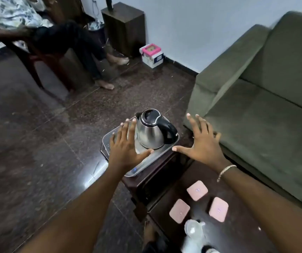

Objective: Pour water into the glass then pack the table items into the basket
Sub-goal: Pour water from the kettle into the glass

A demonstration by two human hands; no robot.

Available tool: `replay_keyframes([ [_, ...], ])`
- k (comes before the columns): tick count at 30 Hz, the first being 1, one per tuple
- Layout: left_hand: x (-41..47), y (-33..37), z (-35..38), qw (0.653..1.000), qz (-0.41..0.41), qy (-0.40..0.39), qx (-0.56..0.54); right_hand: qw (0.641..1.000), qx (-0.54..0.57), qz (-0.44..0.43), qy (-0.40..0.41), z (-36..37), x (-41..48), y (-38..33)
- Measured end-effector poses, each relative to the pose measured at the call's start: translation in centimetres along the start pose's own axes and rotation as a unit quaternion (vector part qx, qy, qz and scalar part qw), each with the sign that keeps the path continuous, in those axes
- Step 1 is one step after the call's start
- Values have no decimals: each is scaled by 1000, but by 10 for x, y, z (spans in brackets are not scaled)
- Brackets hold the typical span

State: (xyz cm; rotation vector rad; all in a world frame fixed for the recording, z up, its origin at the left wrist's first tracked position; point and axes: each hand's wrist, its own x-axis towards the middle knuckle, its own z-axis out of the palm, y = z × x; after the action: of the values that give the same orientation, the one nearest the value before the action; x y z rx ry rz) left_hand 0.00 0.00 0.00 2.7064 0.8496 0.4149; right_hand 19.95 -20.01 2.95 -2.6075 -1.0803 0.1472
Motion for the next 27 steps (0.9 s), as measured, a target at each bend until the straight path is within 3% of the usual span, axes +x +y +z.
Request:
replay_keyframes([
  [5, 2, -53, 53, 988, -123, -27, -89, 998, 58, -2, -17, 58, 34, -21],
  [11, 38, -94, 118, 937, -252, -16, -243, 979, 203, -8, -5, 102, 78, -16],
  [15, 62, -110, 147, 916, -250, -7, -314, 962, 270, 41, -21, 111, 95, -10],
  [21, 81, -120, 167, 910, -233, 24, -342, 909, 379, 54, -163, 111, 116, -1],
  [27, 82, -119, 169, 912, -230, 50, -336, 911, 384, 66, -137, 124, 118, 4],
])
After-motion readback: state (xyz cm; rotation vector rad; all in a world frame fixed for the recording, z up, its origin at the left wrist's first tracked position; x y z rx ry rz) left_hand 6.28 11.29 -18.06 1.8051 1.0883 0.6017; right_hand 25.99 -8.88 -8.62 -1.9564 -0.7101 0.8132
